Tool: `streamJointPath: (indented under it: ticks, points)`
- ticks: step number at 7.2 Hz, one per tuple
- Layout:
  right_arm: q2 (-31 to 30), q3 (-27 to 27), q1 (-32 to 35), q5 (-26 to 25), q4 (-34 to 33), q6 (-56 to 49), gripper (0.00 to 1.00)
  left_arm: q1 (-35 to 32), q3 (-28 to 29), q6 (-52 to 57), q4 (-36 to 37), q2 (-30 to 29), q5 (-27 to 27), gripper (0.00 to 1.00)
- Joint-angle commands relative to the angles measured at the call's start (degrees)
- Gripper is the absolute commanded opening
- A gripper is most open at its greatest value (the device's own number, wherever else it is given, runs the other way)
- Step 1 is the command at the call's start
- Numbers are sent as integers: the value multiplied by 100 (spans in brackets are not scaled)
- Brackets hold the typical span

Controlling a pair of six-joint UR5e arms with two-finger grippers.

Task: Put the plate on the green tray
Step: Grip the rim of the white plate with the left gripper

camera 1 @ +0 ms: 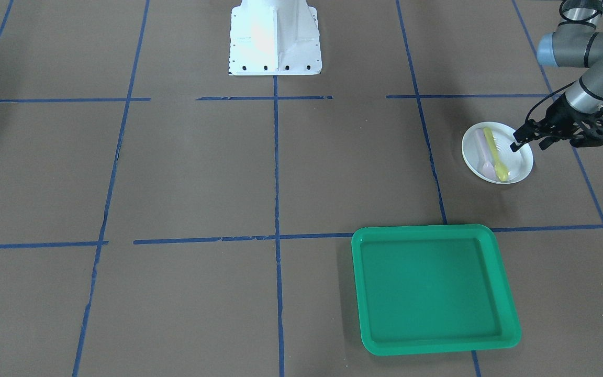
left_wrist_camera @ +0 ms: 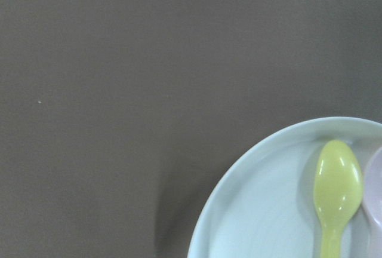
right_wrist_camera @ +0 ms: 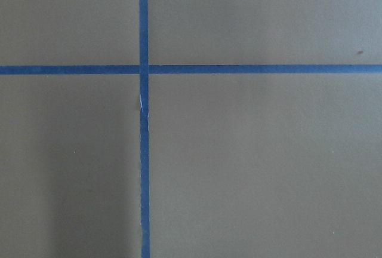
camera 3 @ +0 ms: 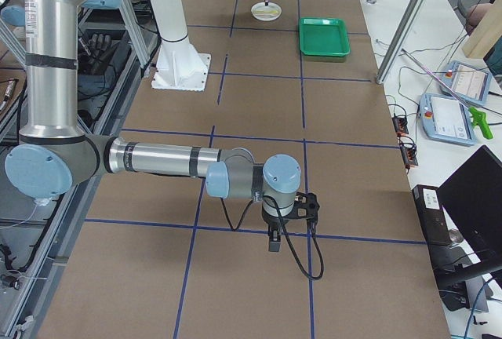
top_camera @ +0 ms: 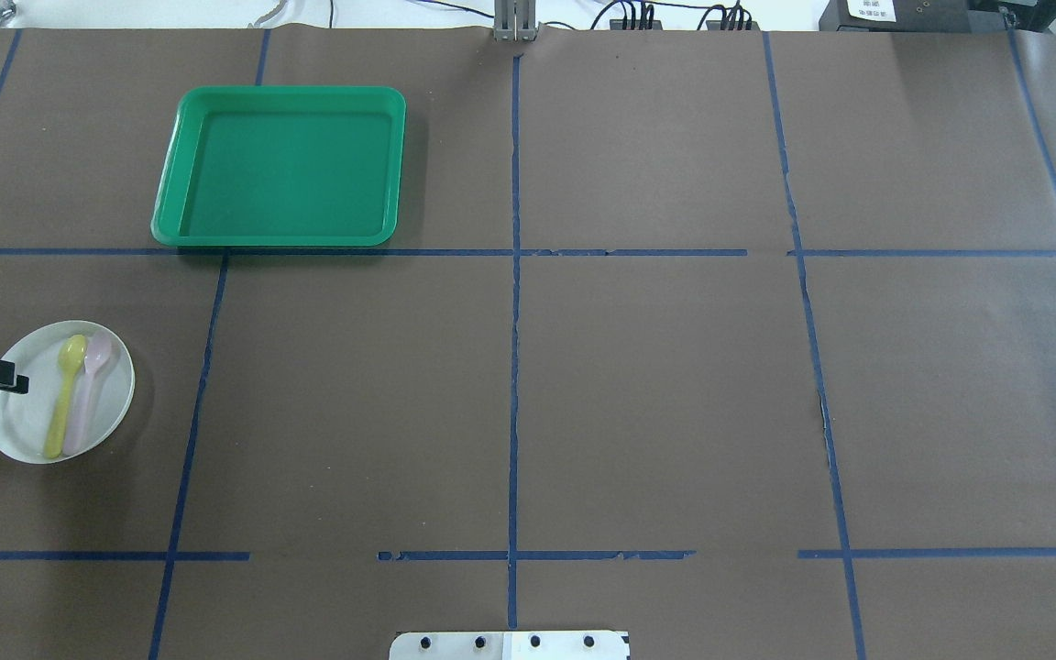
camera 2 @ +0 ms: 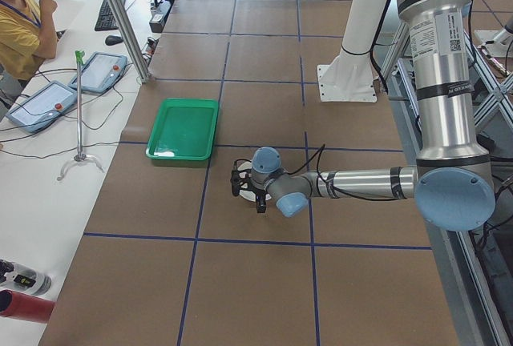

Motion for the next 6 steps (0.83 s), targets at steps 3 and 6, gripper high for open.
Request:
streamJointPath:
  ticks: [3, 6]
  points:
    - [0, 0, 0, 0, 0, 2, 100, 56, 63, 45, 6, 13, -8, 0]
    - [0, 0, 0, 0, 0, 2, 100, 29, -268, -15, 24, 13, -375, 0]
